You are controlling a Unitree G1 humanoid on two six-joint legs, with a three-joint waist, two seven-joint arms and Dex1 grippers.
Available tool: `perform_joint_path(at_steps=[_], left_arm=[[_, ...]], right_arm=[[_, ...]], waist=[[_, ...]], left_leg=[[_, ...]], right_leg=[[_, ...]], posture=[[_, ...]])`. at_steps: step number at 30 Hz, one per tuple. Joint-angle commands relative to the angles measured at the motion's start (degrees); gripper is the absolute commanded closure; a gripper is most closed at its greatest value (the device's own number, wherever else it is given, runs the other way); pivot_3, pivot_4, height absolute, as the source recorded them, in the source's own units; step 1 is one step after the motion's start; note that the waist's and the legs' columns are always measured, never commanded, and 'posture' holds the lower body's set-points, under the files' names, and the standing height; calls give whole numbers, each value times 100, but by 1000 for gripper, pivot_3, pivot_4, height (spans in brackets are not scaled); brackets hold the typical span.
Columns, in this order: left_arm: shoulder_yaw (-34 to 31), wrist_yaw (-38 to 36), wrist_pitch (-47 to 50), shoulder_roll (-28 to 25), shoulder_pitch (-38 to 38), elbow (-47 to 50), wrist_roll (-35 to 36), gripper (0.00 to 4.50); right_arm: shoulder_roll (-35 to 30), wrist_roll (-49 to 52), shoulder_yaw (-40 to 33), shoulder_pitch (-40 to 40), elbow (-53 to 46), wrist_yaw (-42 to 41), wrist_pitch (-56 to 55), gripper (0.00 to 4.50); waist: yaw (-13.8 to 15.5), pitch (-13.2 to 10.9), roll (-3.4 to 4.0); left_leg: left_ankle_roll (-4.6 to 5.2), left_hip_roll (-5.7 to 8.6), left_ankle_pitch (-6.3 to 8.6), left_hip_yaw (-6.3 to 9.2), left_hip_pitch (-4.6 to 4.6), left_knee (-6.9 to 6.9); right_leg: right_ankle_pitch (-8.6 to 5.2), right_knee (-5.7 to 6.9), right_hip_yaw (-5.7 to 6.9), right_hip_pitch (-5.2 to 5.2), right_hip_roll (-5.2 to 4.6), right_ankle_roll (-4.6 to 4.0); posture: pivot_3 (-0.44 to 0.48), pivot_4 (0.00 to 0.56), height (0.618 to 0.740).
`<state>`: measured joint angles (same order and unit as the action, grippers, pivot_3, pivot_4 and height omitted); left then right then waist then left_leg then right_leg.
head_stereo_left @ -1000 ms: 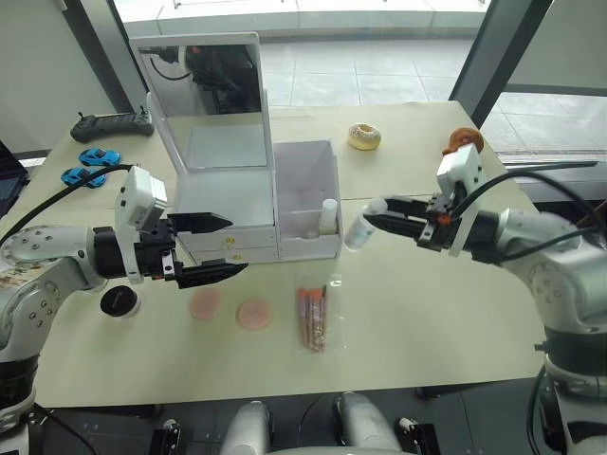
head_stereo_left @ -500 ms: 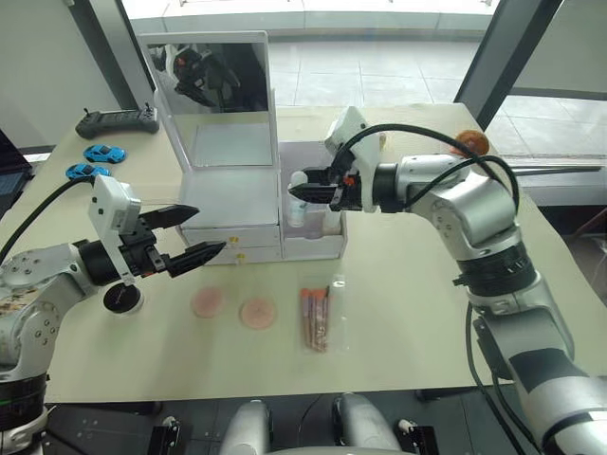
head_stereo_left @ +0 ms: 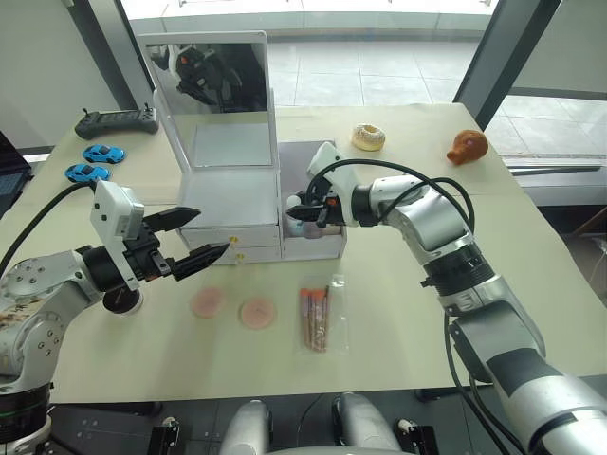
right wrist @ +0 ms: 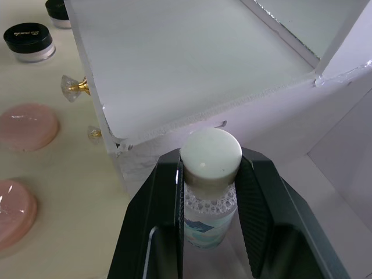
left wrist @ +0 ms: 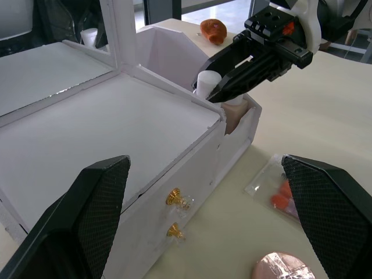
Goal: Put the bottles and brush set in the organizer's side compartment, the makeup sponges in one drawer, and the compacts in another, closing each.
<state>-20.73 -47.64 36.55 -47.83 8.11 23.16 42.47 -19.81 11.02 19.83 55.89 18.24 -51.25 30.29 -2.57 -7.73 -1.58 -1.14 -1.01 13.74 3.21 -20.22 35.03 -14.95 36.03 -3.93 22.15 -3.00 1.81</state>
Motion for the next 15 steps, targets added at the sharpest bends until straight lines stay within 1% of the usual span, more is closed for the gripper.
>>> perform_joint_path(at_steps=[1, 6, 8, 11, 14, 15], left_arm=[[-81, 8, -10, -54, 123, 165, 97, 0], [-32, -9, 2, -51, 165, 152, 111, 0], [-53, -12, 4, -39, 164, 145, 137, 0], [-268, -113, -25, -76, 36, -49, 156, 0], [-561, -355, -179, -219, -149, -452, 8, 0], [-696, -504, -255, -359, -194, -775, -99, 0]], right_arm=[[-14, -76, -191, 196, -89, -76, -155, 2262], [-111, 33, -413, 164, -396, -193, 11, 601], [-222, 176, -562, 106, -689, -288, 172, 23], [-518, 823, -1199, -52, -1521, -509, 563, 23], [-921, 1190, -1664, -454, -2150, -630, 699, 23], [-1087, 1304, -1853, -687, -2319, -666, 717, 23]], waist=[[-1, 0, 0], [-1, 0, 1], [0, -1, 1], [12, -1, 1], [12, 0, 0], [11, 2, -3]], left_leg=[[0, 0, 0, 0, 0, 0], [0, 0, 0, 1, 1, -1], [0, 0, 0, 1, 0, -1], [0, 1, 0, 2, -1, 0], [0, 1, 0, 3, 0, -1], [0, 0, 0, 3, 2, -2]], right_leg=[[0, 0, 0, 0, 0, 0], [0, 1, 0, 0, 1, 0], [0, 0, 0, 0, 0, 0], [0, -1, 0, -1, -1, 0], [-1, -3, 2, -4, -2, 1], [-1, -5, 3, -5, -1, 2]], posture=[[0, 150, 740], [0, 150, 740], [0, 150, 740], [0, 150, 740], [0, 150, 740], [0, 150, 740]])
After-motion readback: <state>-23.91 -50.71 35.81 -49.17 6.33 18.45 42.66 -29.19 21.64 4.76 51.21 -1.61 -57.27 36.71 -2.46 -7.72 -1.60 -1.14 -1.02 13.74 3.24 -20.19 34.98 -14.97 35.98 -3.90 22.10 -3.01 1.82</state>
